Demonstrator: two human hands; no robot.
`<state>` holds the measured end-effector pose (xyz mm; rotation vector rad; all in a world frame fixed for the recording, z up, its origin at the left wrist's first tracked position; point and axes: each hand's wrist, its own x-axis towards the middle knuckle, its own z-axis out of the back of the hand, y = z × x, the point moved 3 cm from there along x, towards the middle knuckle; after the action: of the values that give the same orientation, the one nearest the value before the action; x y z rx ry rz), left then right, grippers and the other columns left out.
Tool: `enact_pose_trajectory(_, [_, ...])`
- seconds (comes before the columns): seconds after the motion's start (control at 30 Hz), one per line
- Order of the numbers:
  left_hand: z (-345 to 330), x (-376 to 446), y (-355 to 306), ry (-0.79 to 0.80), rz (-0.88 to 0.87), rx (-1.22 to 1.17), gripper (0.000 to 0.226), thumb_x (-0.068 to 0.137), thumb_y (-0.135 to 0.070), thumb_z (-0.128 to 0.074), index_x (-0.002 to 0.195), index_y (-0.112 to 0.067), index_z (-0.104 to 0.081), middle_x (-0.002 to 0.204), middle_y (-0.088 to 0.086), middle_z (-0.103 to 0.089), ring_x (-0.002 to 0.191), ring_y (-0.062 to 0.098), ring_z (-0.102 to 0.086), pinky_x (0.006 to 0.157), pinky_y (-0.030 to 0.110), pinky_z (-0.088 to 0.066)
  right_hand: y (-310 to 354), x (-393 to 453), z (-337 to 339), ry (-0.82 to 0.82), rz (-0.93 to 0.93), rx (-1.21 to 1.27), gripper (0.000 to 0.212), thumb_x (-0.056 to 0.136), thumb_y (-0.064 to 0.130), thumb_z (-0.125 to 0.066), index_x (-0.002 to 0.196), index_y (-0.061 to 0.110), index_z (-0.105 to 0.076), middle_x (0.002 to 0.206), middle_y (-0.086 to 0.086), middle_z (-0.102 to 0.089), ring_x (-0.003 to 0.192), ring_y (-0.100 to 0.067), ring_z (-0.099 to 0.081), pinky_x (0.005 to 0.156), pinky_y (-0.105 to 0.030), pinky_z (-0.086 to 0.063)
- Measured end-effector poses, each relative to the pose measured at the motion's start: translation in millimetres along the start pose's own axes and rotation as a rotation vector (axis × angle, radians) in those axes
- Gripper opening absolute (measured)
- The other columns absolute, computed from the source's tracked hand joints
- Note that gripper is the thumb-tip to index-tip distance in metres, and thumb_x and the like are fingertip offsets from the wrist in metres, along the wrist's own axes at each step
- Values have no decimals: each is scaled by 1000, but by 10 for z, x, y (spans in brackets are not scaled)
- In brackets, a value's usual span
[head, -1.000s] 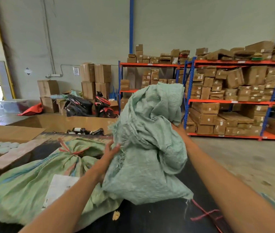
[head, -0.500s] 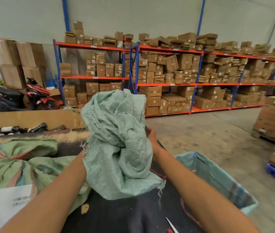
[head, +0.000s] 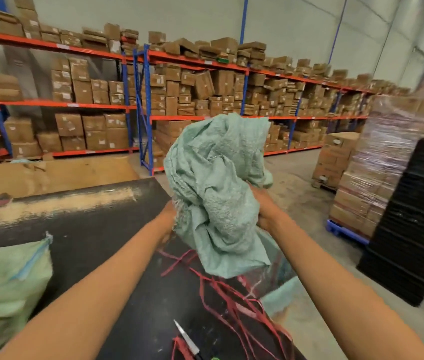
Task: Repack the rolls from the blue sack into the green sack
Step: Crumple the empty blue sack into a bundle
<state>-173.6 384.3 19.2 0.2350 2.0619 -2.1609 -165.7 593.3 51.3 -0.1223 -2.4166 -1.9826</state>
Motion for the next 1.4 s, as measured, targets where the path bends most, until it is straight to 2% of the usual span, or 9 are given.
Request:
enact_pose_trajectory(0.13, [-779,378,579,-38,-102,223,47,94,-51,-38,99,-15,-68,96,9,-72,88,31,-67,79,39,-55,-124,401,1043,-302,108,-4,64,72,28,-85,129,13,-60,117,-3,-72,104,-20,-70,90,-41,-58])
enact_pose_trajectory(0.27, [-1543,525,1173,41,-196,666,47,101,-26,-42,144,-7,-41,147,16,-43,136,31,-41,108,34,-33,-375,674,1716,-361,181,-214,43,80,23,-80,120,15,-65,118,1,-69,110,-19,-64,98,-37,-51])
enact_pose_trajectory(0.33, [-1760,601,1447,59,-183,868,60,100,-35,-42,153,-13,-24,160,11,-21,148,28,-19,118,40,-19,-495,802,1932,-366,205,-304,36,84,20,-77,118,16,-66,111,2,-67,108,-18,-61,94,-31,-49])
enact_pose_trajectory(0.47, [-1764,704,1970,38,3,1188,66,101,-53,-24,157,-27,1,163,3,12,149,28,16,118,56,6,-929,1100,2163,-375,158,-480,32,87,24,-73,115,11,-67,110,-5,-69,103,-23,-63,85,-29,-47])
enact_pose_trajectory(0.77, [-1270,861,2329,-185,94,1340,73,96,-65,-11,156,-27,8,163,-2,14,150,25,14,118,58,8,-2109,1556,2058,-429,-38,-1025,60,90,38,-64,138,10,-43,135,-11,-51,117,-38,-52,86,-49,-52])
enact_pose_trajectory(1.0, [-1082,964,2329,-243,102,1313,90,84,-78,-10,156,-26,7,164,-1,13,150,23,14,118,55,10,-3093,1552,1947,-111,-297,-1334,81,89,43,-66,150,15,-21,159,-6,-23,134,-39,-36,100,-51,-43])
enact_pose_trajectory(1.13, [-1088,972,2345,-259,64,1356,90,81,-79,-3,156,-30,5,164,2,10,150,26,13,119,55,7,-3625,1510,1937,285,-505,-1343,74,92,46,-61,151,25,-21,160,-5,-12,142,-41,-24,110,-58,-30])
enact_pose_trajectory(1.3, [-1079,972,2389,-293,23,1356,87,83,-79,-5,156,-32,0,164,2,6,151,25,10,120,54,4,-4082,1422,2055,741,-652,-1369,71,100,35,-50,158,27,-9,162,-20,18,150,-42,-6,121,-47,-18])
enact_pose_trajectory(1.4, [-1072,965,2383,-316,-4,1344,89,80,-80,-4,156,-33,-6,165,2,0,151,25,6,120,53,3,-4001,1347,2117,794,-677,-1441,71,101,29,-49,158,34,-7,162,-16,21,151,-38,-8,120,-49,-15])
